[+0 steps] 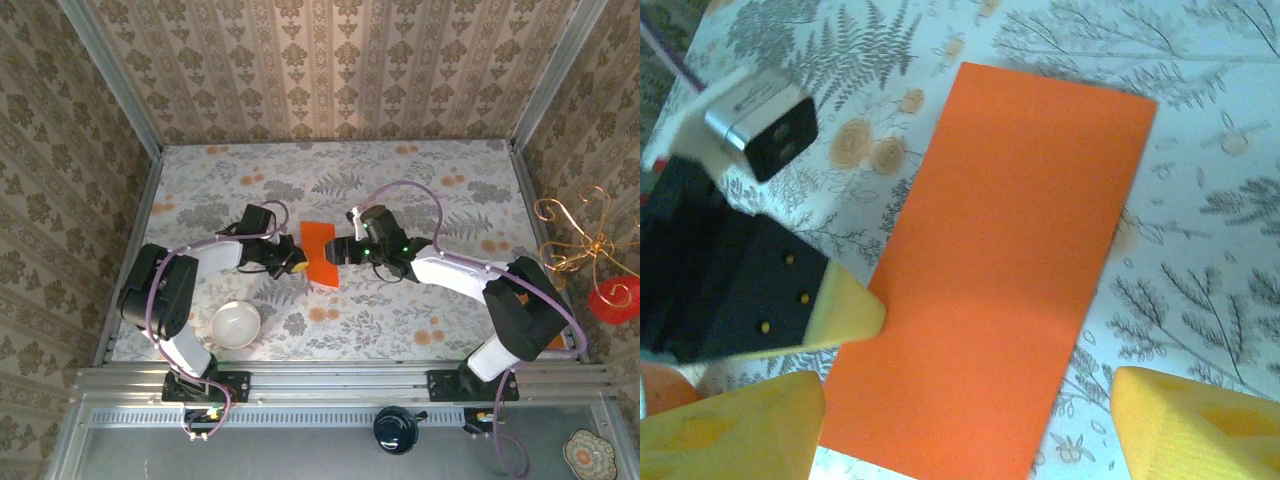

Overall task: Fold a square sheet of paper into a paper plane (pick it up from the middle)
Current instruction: Third fold the triangle at the center of the table.

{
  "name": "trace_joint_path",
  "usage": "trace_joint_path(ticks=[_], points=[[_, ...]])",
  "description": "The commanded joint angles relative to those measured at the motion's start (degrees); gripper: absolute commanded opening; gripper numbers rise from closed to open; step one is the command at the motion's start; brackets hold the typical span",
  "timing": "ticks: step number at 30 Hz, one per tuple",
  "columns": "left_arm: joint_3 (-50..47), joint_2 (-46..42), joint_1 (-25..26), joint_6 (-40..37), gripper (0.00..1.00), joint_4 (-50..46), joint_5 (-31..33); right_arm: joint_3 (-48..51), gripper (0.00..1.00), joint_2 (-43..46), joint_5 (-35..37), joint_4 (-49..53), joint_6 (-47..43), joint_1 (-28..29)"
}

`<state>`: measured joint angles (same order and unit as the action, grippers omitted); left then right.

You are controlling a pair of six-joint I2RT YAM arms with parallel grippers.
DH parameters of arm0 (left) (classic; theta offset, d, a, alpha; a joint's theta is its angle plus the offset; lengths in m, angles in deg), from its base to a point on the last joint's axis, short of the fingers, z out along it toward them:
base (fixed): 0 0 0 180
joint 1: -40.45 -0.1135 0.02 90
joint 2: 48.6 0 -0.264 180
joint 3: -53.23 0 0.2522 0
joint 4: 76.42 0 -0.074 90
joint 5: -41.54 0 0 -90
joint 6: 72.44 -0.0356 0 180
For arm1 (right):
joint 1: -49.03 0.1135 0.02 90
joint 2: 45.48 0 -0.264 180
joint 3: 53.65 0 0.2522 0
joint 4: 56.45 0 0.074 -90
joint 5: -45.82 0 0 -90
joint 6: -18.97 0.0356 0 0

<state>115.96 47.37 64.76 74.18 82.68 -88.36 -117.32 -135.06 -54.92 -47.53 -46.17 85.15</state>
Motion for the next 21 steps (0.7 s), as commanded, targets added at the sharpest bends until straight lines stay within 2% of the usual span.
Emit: trace_joint_path(ticks=[1,7,11,14,21], points=[[2.7,-1.5,-1.2,0.0,0.03,-2.9,-1.5,3.8,0.78,1.5,3.1,-6.1,-13.1,3.5],[4.2,-1.0,-2.0,-0.8,0.02,-5.3,-2.1,9.0,0.79,1.2,4.2,-15.0,-25.1,9.8],[5.0,-0.6,-2.0,-1.4,0.02,-6.5,-2.1,9.3,0.78,-3.4,12.8,-17.6,-31.0,15.3],[5.2,-0.6,-2.0,-1.4,0.02,-6.9,-2.2,7.5,0.68,-7.7,18.1,-18.3,-32.6,16.3],[5.3,-0.7,-1.9,-1.6,0.02,-7.6,-1.9,6.6,0.63,-12.1,25.5,-25.4,-35.8,16.6]])
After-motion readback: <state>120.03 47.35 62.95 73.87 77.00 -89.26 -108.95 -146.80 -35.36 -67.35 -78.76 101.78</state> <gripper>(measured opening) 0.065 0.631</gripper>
